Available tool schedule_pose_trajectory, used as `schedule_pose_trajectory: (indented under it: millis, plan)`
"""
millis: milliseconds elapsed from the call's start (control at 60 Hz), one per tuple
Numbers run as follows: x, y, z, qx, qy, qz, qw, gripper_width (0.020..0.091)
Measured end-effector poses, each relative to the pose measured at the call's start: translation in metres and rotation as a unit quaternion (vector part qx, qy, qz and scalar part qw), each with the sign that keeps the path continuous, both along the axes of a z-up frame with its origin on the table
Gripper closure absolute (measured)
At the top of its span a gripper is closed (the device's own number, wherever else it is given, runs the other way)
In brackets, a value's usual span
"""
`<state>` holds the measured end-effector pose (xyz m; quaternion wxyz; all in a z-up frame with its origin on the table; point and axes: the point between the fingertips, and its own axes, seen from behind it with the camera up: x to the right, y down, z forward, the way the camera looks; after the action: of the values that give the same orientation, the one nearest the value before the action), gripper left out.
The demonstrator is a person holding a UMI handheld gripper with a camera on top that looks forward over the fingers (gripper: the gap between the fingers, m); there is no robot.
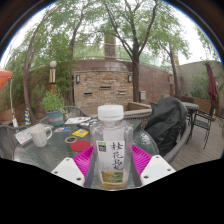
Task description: Pour water
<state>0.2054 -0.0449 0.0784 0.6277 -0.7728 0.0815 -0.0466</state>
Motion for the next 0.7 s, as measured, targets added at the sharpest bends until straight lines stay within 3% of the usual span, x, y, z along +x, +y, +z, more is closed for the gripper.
schedule_pose_trajectory:
  millis: [217, 400, 483, 550, 700]
  plan:
    - [0.0, 0.006, -0.001, 0.014, -0.011, -0.004, 1.0, 0.0537]
    - [-0.001, 0.016, 0.0, -0.062, 0.014, 0.009, 0.998, 0.0622]
    - [-0.018, 0.03, 0.017, -0.073, -0.013, 0.039, 0.996, 0.0622]
    - [-0.024, 0.047, 0.052, -0.069, -0.062, 0.046, 0.995, 0.0623]
    - [-0.089, 0.094, 0.097, -0.077, -0.224, 0.091, 0.967, 0.0623]
